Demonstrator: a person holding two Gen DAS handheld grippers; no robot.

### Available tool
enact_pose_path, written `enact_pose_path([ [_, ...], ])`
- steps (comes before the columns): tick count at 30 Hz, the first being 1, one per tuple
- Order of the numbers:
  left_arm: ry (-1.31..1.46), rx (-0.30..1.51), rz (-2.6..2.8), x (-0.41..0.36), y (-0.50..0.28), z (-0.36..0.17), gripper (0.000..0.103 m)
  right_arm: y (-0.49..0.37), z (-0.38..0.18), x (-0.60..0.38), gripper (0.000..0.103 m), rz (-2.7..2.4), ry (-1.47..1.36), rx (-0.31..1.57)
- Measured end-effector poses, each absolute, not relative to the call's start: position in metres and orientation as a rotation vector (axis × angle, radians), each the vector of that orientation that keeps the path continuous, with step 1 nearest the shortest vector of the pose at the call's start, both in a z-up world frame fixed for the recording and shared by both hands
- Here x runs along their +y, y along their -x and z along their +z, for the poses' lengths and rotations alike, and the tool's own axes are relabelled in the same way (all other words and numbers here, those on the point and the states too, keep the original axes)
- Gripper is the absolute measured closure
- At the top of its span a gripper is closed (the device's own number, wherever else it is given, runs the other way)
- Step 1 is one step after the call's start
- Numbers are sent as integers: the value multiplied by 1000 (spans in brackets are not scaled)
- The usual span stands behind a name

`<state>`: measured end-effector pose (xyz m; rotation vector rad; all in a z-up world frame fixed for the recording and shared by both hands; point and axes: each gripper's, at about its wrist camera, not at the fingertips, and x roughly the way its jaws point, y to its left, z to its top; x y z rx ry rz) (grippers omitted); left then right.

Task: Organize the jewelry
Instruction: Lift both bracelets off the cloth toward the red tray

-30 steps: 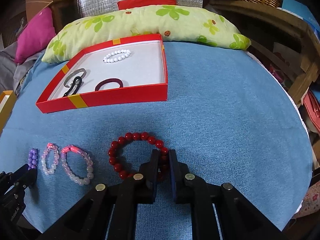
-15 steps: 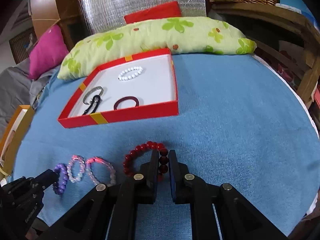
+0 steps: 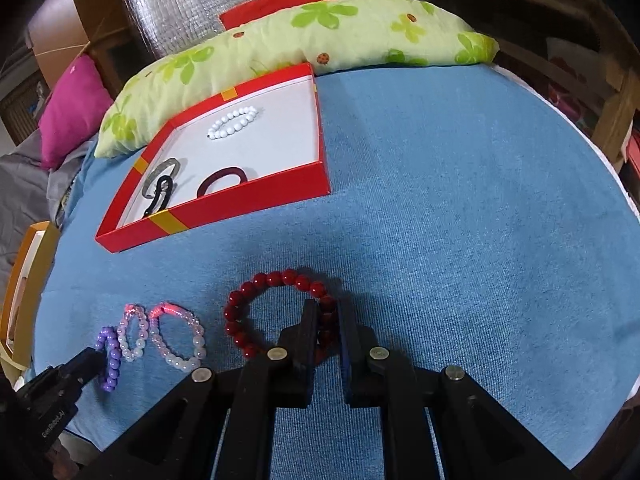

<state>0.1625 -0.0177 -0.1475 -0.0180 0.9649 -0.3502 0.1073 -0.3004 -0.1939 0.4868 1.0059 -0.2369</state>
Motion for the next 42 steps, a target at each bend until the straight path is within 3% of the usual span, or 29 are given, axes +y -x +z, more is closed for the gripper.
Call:
enact_pose_path([
  [2,18,964,-355,-19,-161,-147,49,-107,-195,-299,92,-239,-481,1007],
  [8,11,969,-376,-26,-156,-147,39,-107,-195,-296,92,-241,-465,1010],
  [13,-57,954,-398,-41,-151,-150,37,-108,-195,-294,92,-248,-453,1011],
  [15,-78,941,-388,-43,-150,-152,46,-108,-195,-292,92,-249,-445,1009],
  [17,-80,928,-389,-42,-152,-151,80,-108,-193,-291,92,-242,-437,1004],
  [18,-71,931,-396,-40,-153,-150,84,-108,-193,-291,92,-235,-440,1000],
  [22,-82,911,-386,-40,-153,-147,84,-105,-186,-291,92,-203,-464,968],
  [23,-84,901,-385,-40,-152,-145,93,-105,-184,-290,92,-197,-469,958],
  [42,9,797,-412,-26,-150,-105,93,-97,-146,-286,92,-107,-537,779],
])
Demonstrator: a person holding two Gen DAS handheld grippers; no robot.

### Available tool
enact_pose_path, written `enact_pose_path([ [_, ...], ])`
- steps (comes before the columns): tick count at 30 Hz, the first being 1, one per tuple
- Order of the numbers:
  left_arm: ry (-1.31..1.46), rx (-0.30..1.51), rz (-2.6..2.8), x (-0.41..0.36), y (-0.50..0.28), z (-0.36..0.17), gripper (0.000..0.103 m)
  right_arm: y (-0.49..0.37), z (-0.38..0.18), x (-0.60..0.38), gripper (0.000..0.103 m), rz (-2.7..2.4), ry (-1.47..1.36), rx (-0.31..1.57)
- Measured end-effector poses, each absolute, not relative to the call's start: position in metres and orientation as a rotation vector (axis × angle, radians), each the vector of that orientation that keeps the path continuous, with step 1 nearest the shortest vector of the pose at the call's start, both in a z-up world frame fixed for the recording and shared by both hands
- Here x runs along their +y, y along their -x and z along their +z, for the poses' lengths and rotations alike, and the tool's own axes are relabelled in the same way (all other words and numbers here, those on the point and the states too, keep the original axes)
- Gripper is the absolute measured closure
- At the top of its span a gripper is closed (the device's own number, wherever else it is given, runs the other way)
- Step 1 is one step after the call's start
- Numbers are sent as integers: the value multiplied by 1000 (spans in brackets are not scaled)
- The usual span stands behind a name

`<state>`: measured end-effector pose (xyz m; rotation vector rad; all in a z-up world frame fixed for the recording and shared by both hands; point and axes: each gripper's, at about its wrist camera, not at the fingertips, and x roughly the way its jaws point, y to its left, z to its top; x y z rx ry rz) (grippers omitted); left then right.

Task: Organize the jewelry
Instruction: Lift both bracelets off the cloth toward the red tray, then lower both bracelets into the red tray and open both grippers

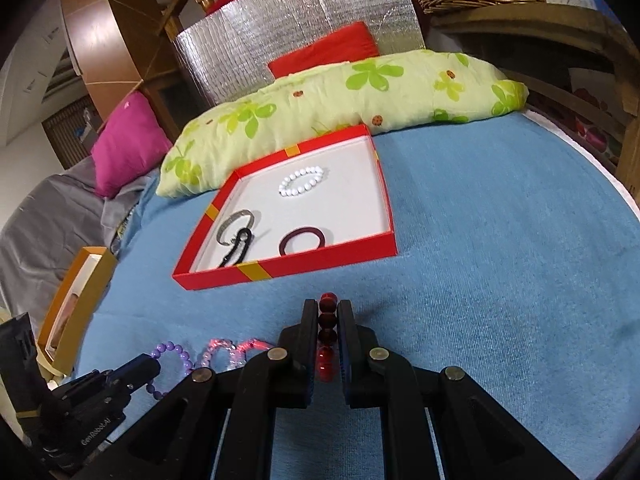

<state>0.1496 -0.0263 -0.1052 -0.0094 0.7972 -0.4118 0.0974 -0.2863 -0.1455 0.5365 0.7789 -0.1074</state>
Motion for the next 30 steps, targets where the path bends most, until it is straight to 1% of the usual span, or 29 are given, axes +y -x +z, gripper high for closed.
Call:
enact_pose_path([
  [5,11,754,-440,-31,-150,-87,93,-98,-137,-288,92,-85,-551,748],
  [11,8,735,-458,-41,-167,-68,93,-109,-128,-292,92,-73,-573,727],
  [17,-4,701,-458,-49,-208,-43,93,-132,-118,-304,92,-67,-565,686],
  [22,-5,672,-483,-65,-246,-28,93,-169,-115,-318,92,-50,-580,665],
  [30,23,670,-529,-98,-299,-31,93,-225,-128,-339,92,-65,-609,671],
])
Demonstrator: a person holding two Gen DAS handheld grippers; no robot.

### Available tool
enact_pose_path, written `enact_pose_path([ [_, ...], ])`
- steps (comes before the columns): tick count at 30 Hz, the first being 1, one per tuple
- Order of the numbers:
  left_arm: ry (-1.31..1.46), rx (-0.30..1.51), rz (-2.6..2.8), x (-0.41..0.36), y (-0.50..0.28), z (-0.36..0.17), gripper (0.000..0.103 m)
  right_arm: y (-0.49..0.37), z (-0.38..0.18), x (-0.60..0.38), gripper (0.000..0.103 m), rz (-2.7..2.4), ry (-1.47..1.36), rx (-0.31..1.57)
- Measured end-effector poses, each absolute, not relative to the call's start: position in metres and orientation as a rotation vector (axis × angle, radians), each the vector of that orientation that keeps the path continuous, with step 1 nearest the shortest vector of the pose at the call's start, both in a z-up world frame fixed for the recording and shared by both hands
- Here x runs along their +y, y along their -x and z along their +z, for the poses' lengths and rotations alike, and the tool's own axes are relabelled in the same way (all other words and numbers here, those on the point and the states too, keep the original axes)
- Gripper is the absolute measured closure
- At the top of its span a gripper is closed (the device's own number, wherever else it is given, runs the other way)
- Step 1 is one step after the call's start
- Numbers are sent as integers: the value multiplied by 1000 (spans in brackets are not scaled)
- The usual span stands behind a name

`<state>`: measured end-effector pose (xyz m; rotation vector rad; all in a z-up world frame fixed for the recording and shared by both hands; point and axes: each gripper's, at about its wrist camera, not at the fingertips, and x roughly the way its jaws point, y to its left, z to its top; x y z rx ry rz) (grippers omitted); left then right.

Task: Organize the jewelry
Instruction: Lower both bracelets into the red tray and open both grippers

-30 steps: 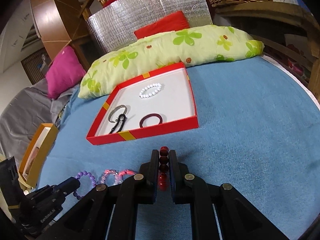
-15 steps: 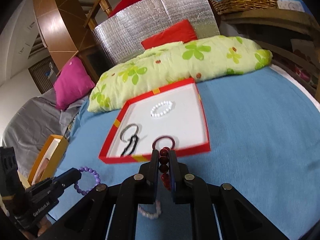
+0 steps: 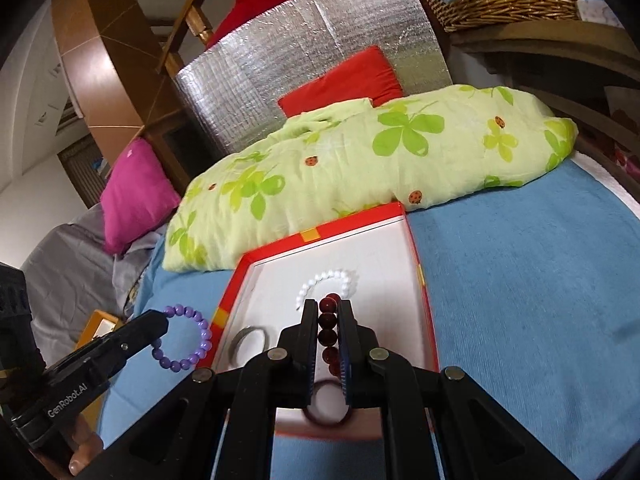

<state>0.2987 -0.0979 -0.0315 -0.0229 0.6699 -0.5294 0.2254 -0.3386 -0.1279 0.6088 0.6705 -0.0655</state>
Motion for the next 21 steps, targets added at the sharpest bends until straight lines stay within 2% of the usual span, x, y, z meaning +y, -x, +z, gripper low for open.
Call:
enact_pose_path([
  [21,0,885,-580,-146,-348,-103,93,-272,-177,-358,92,-67,-725,766],
])
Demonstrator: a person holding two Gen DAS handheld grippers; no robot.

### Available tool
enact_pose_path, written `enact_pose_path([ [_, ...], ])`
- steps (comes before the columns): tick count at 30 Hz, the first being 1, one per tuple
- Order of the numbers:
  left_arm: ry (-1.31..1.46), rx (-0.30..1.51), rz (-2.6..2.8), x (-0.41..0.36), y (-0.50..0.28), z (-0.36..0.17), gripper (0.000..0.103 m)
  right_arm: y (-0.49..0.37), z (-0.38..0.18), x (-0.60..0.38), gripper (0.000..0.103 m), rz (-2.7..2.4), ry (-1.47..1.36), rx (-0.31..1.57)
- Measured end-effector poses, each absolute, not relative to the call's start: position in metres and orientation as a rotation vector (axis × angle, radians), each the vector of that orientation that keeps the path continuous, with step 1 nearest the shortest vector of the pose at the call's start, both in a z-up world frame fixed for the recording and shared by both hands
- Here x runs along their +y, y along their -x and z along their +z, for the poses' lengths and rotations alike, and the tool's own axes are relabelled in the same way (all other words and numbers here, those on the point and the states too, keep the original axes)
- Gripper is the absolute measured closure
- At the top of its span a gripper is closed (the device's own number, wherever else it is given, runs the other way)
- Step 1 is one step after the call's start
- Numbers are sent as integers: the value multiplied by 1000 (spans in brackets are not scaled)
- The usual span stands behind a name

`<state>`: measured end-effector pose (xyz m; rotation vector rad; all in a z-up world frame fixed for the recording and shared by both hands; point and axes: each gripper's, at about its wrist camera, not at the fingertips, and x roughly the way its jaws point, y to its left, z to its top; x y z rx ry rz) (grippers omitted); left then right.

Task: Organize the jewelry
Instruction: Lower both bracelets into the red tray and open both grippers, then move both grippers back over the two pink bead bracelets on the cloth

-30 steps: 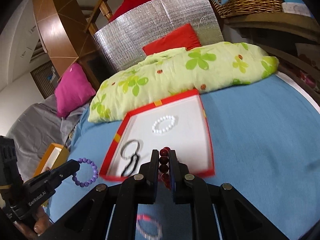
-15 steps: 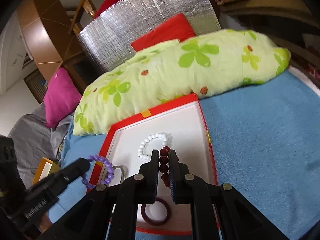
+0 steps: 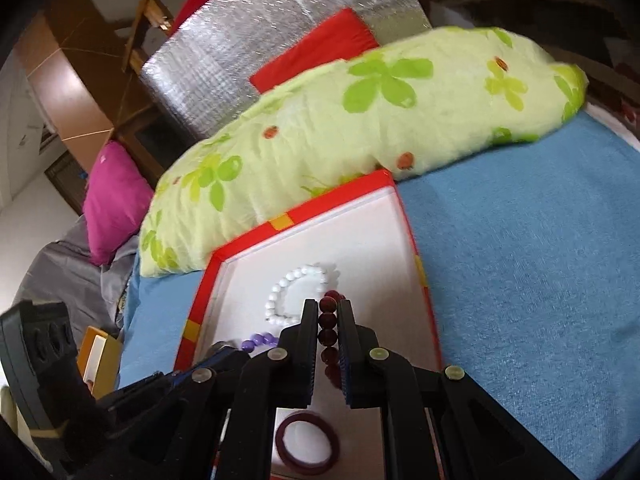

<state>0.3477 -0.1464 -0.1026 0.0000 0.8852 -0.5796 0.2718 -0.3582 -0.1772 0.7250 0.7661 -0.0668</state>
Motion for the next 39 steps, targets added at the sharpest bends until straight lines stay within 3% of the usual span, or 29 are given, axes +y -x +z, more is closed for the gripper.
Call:
enact_pose_path([
  [3,-28,891,-558,-147,-349,-104,91,-274,-183,-361,89,-87,-727,788],
  [4,-42,887,-549,-146,-349,-102,83,-274,-183,-362,89,-91,-724,793],
  [5,-52,882,-538,-146,-348,-101,66,-274,-184,-362,89,-91,-725,794],
  [6,-59,873,-529,-145,-347,-98,58,-274,-184,-364,87,-95,-727,795],
  [7,-69,850,-515,-143,-344,-95,46,-273,-184,-365,82,-102,-732,797],
  [8,-80,833,-503,-142,-342,-92,43,-272,-183,-367,66,-103,-738,800],
  [9,-97,816,-491,-140,-339,-88,43,-270,-183,-369,50,-106,-750,796],
  [10,-106,812,-486,-138,-338,-86,42,-267,-181,-371,47,-112,-754,779],
  [24,-114,776,-245,-73,-303,-62,34,-224,-144,-362,48,-84,-690,699],
  [39,-165,835,-159,-28,-205,-95,32,-145,-129,-311,48,-30,-582,772],
])
